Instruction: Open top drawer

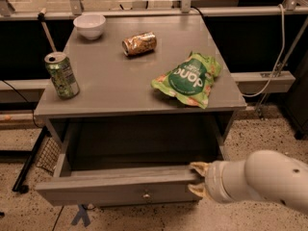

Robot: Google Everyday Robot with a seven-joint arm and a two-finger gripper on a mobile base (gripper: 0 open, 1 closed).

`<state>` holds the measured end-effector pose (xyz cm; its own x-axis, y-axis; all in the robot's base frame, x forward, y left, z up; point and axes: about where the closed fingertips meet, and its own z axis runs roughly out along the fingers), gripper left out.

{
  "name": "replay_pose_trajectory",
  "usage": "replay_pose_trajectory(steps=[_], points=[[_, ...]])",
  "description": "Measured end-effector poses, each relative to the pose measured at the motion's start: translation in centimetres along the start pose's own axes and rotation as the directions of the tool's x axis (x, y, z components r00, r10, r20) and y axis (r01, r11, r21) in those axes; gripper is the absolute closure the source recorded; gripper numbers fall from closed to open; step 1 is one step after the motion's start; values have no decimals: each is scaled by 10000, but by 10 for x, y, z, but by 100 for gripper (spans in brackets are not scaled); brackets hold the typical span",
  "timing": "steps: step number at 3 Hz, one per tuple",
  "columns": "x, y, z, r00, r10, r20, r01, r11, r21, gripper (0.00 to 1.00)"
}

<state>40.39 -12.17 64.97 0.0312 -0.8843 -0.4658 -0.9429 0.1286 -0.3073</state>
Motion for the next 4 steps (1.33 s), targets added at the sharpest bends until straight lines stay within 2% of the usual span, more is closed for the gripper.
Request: replay_pose_trajectory(steps=[2,3,4], points=[[0,2,-1,10000,17,-5,-17,10000,24,100],[0,28,-11,9998,200,-59,-198,9995,263,100],[0,28,-11,9998,200,-59,-198,9995,263,100]])
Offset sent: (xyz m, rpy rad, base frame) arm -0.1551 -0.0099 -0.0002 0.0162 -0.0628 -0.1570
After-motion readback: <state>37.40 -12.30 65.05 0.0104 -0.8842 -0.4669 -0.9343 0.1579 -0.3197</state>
